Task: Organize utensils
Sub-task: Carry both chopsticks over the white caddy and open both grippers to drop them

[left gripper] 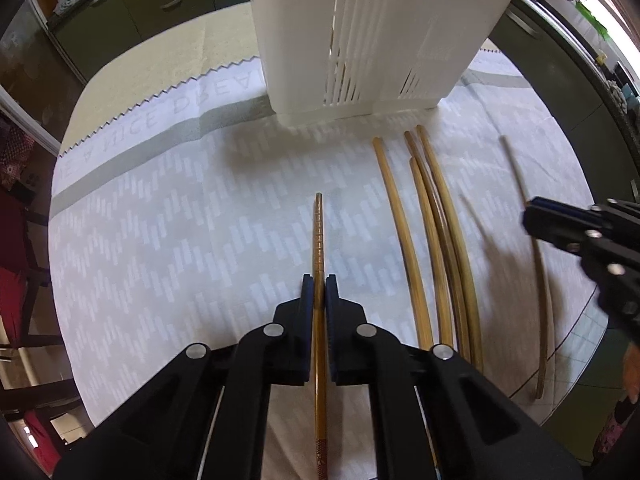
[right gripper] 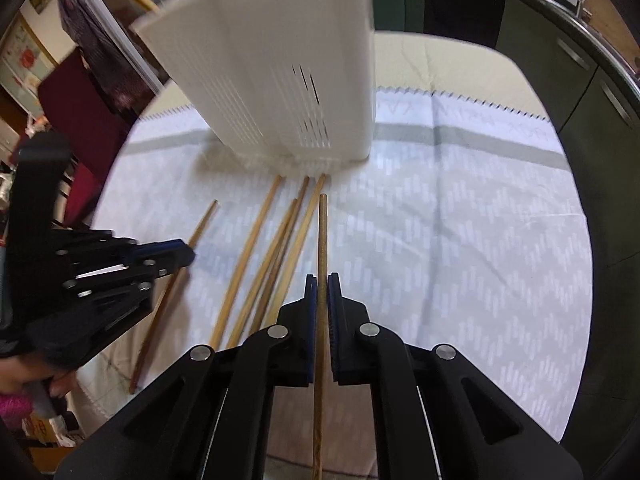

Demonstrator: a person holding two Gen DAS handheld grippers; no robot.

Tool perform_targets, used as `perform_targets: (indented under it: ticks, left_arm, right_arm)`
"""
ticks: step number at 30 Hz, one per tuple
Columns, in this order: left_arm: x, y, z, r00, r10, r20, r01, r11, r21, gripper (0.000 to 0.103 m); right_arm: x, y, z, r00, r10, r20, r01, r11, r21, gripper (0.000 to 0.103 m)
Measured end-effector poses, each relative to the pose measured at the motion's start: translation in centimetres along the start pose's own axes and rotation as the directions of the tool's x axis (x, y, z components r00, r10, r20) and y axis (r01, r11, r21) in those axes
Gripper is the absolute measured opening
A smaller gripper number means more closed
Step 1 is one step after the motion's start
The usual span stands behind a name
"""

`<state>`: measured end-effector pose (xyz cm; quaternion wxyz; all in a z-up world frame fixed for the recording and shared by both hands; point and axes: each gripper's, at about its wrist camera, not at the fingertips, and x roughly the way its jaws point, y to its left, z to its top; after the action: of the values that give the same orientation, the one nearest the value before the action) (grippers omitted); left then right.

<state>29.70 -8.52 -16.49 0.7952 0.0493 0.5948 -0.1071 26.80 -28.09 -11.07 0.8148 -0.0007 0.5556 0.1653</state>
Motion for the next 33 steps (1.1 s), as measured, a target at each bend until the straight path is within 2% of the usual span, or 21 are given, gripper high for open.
perform_targets:
  ticks: [6,14,22,33]
  left_arm:
    - [-3.9,0.7,-1.1,0.995,-0.012,0.102,0.011,1.000,0.007,0.006]
    - [-10.6,0.7,-3.5,0.970,-0.030,0.240,0.025,0.999,0.021,0.006]
    - [-15.5,0.3,-5.9,0.939,-0.039,0.343,0.025,0.999,0.046,0.006]
    - [-18.5,0.1,-6.6,0.916,-0.047,0.399,0.025,0.998,0.062,0.006]
  right_arm:
    - [-5.2,-1.0,-1.7,0.989,0.067,0.131,-0.070,0.997,0.016,0.006]
    - [-10.7,-1.4,-3.5,0.960,0.096,0.264,-0.101,0.995,0.007,0.006]
    - [-14.1,-0.5,-5.5,0.936,0.096,0.338,-0.089,0.995,-0.037,0.006]
    - [-15.9,0.9,-5.8,0.920,0.108,0.377,-0.089,0.994,-0.068,0.006]
